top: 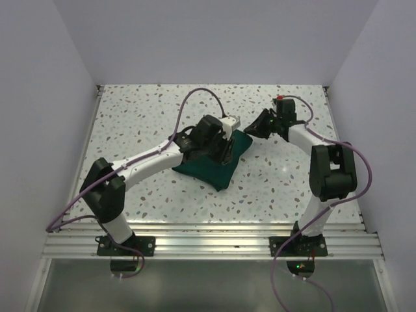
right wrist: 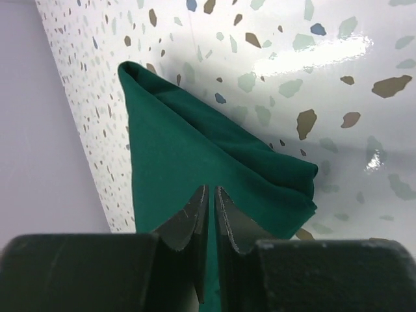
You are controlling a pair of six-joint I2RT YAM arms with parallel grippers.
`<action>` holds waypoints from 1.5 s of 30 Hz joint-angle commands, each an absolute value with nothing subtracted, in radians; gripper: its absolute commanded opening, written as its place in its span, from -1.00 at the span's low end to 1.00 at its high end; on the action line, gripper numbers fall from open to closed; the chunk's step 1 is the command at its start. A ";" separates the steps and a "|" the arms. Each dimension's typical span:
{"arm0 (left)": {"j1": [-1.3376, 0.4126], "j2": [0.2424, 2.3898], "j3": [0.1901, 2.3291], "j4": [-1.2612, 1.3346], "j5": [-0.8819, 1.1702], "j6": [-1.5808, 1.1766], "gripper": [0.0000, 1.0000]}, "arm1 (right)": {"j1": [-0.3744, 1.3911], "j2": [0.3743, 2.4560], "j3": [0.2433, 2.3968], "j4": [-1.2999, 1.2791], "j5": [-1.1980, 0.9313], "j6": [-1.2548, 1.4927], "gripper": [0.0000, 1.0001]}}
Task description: Prepare the surgical pack
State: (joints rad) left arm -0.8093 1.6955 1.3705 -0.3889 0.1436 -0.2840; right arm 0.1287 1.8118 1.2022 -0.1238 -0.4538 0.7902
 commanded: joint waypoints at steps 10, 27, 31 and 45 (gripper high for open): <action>-0.847 1.669 1.115 -0.147 0.238 -0.344 -0.35 | 0.140 1.899 1.190 0.029 -0.610 0.848 -0.88; -0.847 1.571 0.856 -0.058 0.195 -0.322 -0.54 | 0.130 2.017 1.247 0.025 -0.569 0.824 -0.98; -0.847 1.554 0.859 -0.094 0.164 -0.296 -0.53 | 0.129 2.037 1.287 0.023 -0.572 0.822 -0.99; -0.770 1.384 1.036 -0.247 0.135 -0.351 0.25 | 0.092 1.791 1.321 -0.118 -0.548 0.782 -0.04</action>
State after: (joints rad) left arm -0.8211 1.4719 1.0096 -0.2054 0.1593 -0.3271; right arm 0.1177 1.9392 1.3231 -0.0750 -0.5724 0.8135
